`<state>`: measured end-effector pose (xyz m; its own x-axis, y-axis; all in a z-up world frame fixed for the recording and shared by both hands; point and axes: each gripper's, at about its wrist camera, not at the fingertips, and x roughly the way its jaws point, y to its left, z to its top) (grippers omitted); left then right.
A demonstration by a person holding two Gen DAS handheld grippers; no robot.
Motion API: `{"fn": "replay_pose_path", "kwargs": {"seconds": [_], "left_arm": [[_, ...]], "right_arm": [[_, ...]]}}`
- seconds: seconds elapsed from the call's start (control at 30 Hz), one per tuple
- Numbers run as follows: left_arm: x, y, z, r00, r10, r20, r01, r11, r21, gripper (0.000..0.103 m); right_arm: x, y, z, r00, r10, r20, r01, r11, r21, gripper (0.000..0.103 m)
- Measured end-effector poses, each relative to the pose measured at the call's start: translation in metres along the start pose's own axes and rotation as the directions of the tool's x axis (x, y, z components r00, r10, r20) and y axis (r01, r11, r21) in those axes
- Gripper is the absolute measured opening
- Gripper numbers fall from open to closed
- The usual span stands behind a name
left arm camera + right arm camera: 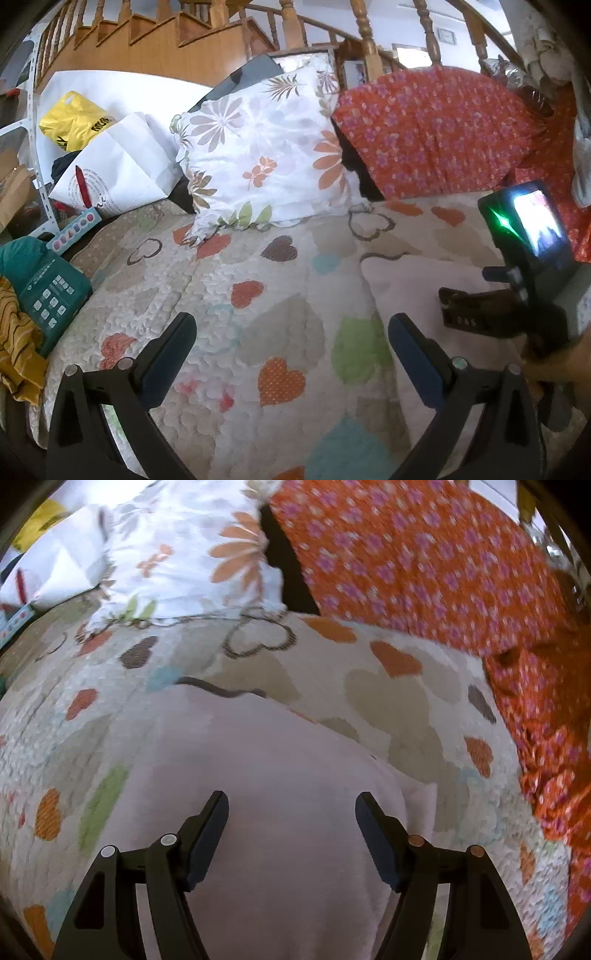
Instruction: Fold small clothes
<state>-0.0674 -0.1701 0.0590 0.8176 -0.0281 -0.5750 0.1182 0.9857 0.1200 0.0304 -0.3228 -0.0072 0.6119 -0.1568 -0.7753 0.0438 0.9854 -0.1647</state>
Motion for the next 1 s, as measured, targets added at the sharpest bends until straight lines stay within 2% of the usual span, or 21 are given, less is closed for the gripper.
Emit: {"fn": "replay_pose_path", "kwargs": {"seconds": [0.2, 0.5, 1.0], "left_arm": [[0.01, 0.005, -0.004, 0.998, 0.01, -0.056, -0.011, 1.0, -0.015, 0.103], [0.013, 0.003, -0.007, 0.997, 0.016, -0.076, -0.016, 1.0, 0.003, 0.103], [0.024, 0.002, -0.011, 0.99, -0.008, -0.144, 0.01, 1.0, 0.013, 0.103]], "right_arm": [[-0.003, 0.02, -0.006, 1.0, 0.003, -0.001, -0.003, 0.998, -0.068, 0.075], [0.0, 0.013, -0.007, 0.999, 0.039, -0.021, -0.039, 0.999, -0.019, 0.076], [0.008, 0.014, -0.008, 0.999, 0.036, -0.039, -0.037, 0.999, -0.016, 0.079]]}}
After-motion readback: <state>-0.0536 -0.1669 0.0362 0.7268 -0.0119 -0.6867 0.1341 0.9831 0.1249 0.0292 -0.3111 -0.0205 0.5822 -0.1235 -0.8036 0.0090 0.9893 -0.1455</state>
